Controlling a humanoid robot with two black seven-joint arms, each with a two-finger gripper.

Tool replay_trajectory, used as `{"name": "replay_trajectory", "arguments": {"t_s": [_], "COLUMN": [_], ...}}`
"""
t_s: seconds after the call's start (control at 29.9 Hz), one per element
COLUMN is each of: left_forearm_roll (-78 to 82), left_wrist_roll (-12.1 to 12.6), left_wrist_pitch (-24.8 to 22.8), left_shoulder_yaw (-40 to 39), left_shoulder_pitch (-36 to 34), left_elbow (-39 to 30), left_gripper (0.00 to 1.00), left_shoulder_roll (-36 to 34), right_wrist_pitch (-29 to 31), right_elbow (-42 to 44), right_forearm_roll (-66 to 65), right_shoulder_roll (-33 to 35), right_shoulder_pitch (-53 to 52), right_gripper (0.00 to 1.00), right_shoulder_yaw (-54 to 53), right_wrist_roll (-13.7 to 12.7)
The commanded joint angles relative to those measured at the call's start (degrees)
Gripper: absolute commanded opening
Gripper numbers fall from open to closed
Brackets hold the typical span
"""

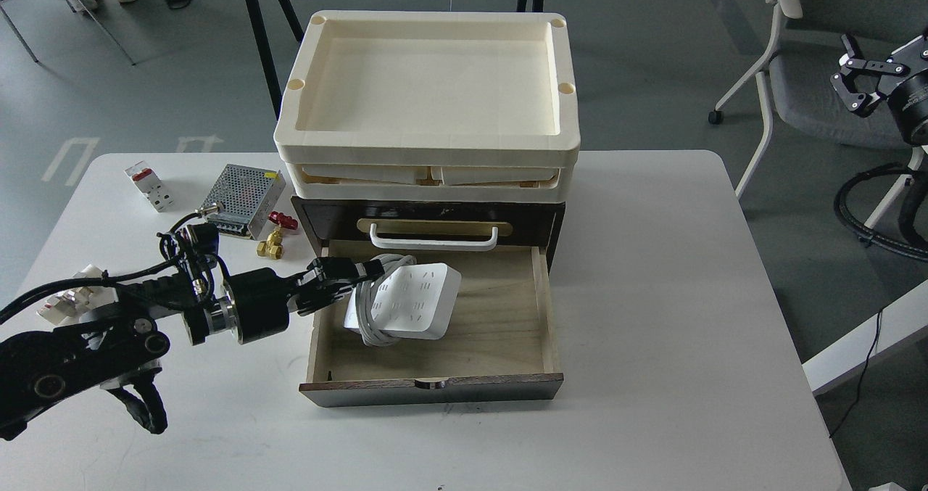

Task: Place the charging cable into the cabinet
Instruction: 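Lower the power strip into the drawer, open the left gripper, withdraw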

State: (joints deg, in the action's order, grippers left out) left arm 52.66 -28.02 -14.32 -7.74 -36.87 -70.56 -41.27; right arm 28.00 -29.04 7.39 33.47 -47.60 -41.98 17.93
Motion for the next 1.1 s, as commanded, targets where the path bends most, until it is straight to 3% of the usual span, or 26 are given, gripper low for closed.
{"name": "replay_trajectory", "arguments": {"t_s": [0.0,0.2,0.33,0.43,0.6,0.74,0.94,1.07], "left_forearm_roll": [-0.1,-2.7,-10.6,-18.9,-25.4,-32.8,-44.2,-49.7], "left_wrist_roll": [0.0,0.0,0.0,0.0,0.0,0.0,0.0,0.0], "left_wrist_pitch": [0.0,0.3,0.5,0.2,-3.2,-13.7,-13.7,-13.7], "left_shoulder_yaw": [0.0,-0.1,-0.2,-0.3,-0.7,-0.9,-3.6,-9.3], "left_shoulder_pitch": [0.0,0.1,0.1,0.1,0.1,2.0,2.5,2.4], "left_elbow": [-0.3,-0.4,0.0,0.3,0.9,2.2,13.8,23.3], "left_gripper": [0.17,0.45,0.81,0.90,0.93,0.95,0.99,0.99], "left_shoulder_roll": [0.1,1.4,1.5,1.5,-1.8,-7.0,-10.4,-10.3], "right_wrist_pitch": [0.0,0.0,0.0,0.0,0.0,0.0,0.0,0.0], "right_elbow": [0.0,0.0,0.0,0.0,-0.1,-0.4,-1.9,-7.9], "right_forearm_roll": [0.0,0.0,0.0,0.0,0.1,0.0,0.2,-0.6], "right_shoulder_roll": [-0.1,-0.1,-0.2,-0.5,-0.7,-0.7,-1.0,-1.5], "right_shoulder_pitch": [0.2,0.2,0.6,0.7,0.6,-0.3,-4.2,-3.7], "right_gripper": [1.00,1.00,1.00,1.00,1.00,1.00,1.00,1.00], "right_shoulder_yaw": [0.0,0.0,0.0,-0.1,-1.0,-3.1,-3.1,-2.2], "right_wrist_roll": [0.0,0.0,0.0,0.1,0.1,0.0,-0.1,0.0]}}
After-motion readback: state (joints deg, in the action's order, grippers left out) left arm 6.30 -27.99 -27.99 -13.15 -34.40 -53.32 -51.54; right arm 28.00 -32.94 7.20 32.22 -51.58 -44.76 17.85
